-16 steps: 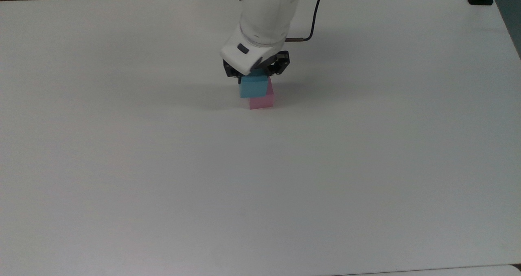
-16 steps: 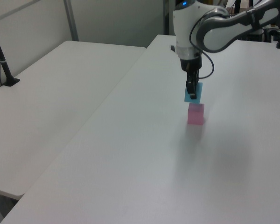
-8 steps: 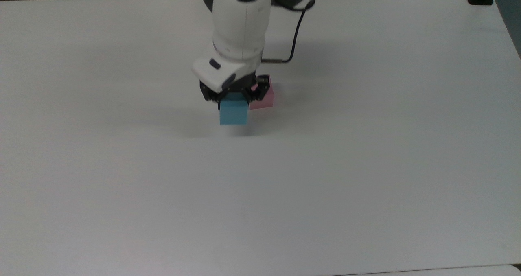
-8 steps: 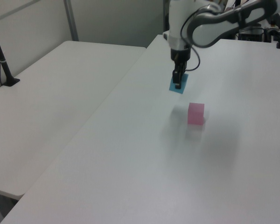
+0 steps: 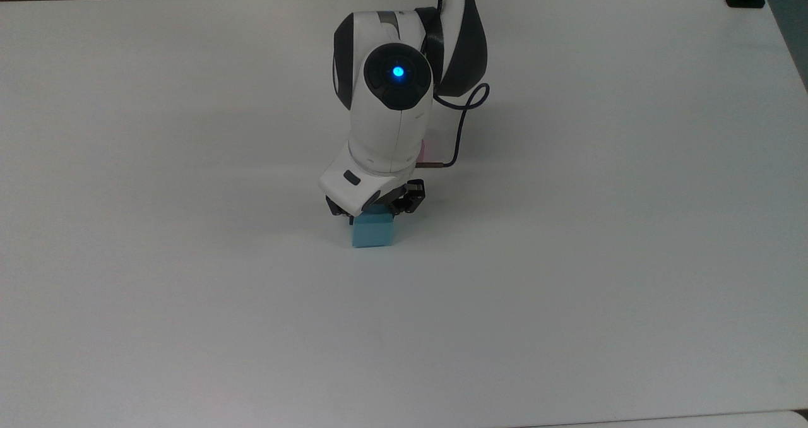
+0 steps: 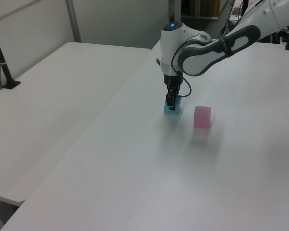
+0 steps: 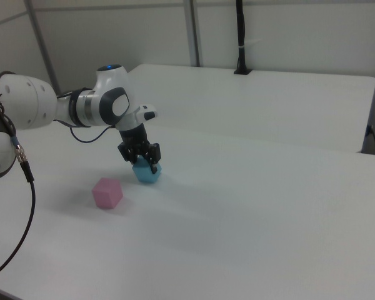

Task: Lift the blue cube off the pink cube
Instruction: 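Move the held blue cube off the pink cube and lower it onto the table, then open the gripper and raise it off the blue cube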

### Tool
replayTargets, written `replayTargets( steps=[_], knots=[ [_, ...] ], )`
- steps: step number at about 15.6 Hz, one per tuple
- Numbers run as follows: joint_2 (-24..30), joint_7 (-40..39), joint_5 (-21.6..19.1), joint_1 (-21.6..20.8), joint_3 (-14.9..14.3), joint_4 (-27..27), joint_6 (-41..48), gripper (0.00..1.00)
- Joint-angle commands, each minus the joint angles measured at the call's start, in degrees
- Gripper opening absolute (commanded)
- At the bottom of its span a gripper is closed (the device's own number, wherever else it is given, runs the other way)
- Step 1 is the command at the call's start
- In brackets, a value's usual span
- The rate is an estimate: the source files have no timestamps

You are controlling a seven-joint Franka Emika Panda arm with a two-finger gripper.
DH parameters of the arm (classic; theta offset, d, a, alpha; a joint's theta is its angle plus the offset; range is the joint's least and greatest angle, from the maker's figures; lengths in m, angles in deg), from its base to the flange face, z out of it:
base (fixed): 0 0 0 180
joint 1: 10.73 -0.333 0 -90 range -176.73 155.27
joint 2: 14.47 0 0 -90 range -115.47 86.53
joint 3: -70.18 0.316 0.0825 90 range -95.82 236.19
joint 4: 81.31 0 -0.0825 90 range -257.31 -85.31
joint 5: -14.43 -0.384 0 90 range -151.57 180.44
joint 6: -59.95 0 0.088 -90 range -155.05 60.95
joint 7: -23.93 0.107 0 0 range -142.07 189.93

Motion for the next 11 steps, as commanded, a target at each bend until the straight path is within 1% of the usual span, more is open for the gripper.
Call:
replayTargets(
  steps=[1,4,6,8,9,11],
  knots=[
    [-0.4,-0.3,-1.2,-0.8,-0.5,0.6,0.1,1.0],
    [0.3,-0.3,-1.3,-1.1,-0.5,0.5,0.3,1.0],
    [3.4,0.4,-1.4,-0.7,-0.5,0.3,0.8,1.0],
    [7.5,3.6,-1.3,-0.4,-0.5,-1.3,1.9,1.0],
    [10.0,4.7,-1.2,-0.3,-0.5,-2.3,3.5,1.0],
    [14.6,4.8,-1.2,0.1,-0.5,-3.1,9.7,1.0]
  ],
)
